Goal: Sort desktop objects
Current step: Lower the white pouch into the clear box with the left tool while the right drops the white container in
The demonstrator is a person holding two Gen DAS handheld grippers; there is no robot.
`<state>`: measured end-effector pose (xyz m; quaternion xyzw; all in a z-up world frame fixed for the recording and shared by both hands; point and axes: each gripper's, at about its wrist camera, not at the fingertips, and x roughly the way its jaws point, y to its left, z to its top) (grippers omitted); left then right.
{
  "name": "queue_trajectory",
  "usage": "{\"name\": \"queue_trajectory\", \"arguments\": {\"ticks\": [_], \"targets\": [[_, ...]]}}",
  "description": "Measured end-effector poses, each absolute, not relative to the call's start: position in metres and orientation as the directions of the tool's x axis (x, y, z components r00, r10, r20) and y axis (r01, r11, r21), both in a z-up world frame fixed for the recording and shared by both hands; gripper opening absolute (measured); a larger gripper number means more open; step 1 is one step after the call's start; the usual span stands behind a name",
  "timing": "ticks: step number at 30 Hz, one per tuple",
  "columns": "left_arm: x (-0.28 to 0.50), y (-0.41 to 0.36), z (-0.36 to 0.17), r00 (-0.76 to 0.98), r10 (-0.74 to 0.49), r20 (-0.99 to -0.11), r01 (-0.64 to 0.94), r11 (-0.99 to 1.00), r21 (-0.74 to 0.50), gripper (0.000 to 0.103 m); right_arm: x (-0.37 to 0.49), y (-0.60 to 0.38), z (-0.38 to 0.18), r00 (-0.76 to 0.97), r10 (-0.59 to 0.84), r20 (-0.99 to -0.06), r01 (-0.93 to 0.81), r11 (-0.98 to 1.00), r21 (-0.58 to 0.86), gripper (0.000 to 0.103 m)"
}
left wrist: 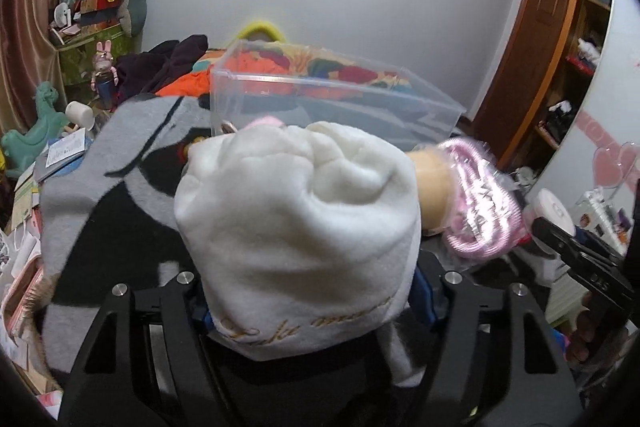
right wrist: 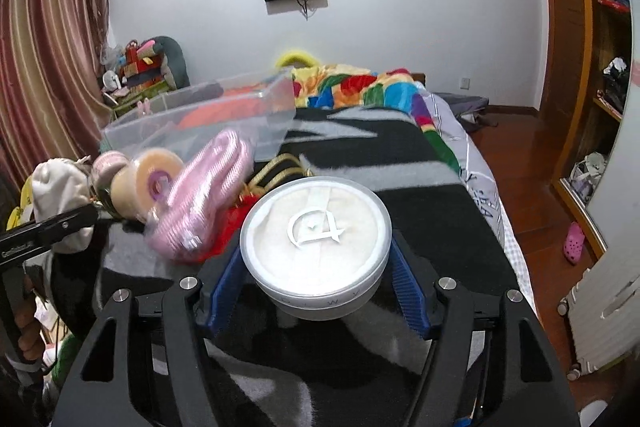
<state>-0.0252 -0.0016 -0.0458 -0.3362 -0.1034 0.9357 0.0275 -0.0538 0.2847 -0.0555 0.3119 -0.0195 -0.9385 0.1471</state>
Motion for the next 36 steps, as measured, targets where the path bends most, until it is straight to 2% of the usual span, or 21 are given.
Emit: {"name": "queue_trajectory", "arguments": {"ticks": [7,12,17,22,36], "targets": [[-0.013,-0.026,-0.016,-0.801,0.16,-0.577,0.003,-0.962,-0.271,0.071,-0.05,0.271,-0.034,-0.773,-0.346,-0.532,0.327,-0.936,0.133,0.064],[-0.02,-0.047,-0.005,-0.798,0.162,-0.58,0.016,-0.957,-0.288,0.071,-0.057,0.253,-0.019,-0.758,-0.417,-0.501,0.41,-0.902,0.131,0.064],[-0.036,-0.068,0.01,-0.788,0.217,-0.577,0.004,-0.934,-0.357,0.071,-0.07,0.234,-0.007,-0.754,-0.443,-0.485,0.459,-0.883,0.093,0.064],[-0.057,-0.081,0.032,-0.807,0.156,-0.569,0.035,-0.95,-0.309,0.071,-0.086,0.219,0.005,-0.755,-0.45,-0.476,0.49,-0.87,0.045,0.063],[-0.123,-0.074,0.044,-0.802,0.162,-0.575,0.014,-0.957,-0.29,0.071,-0.145,0.196,0.018,-0.719,-0.479,-0.504,0.519,-0.852,0.068,0.064]]}}
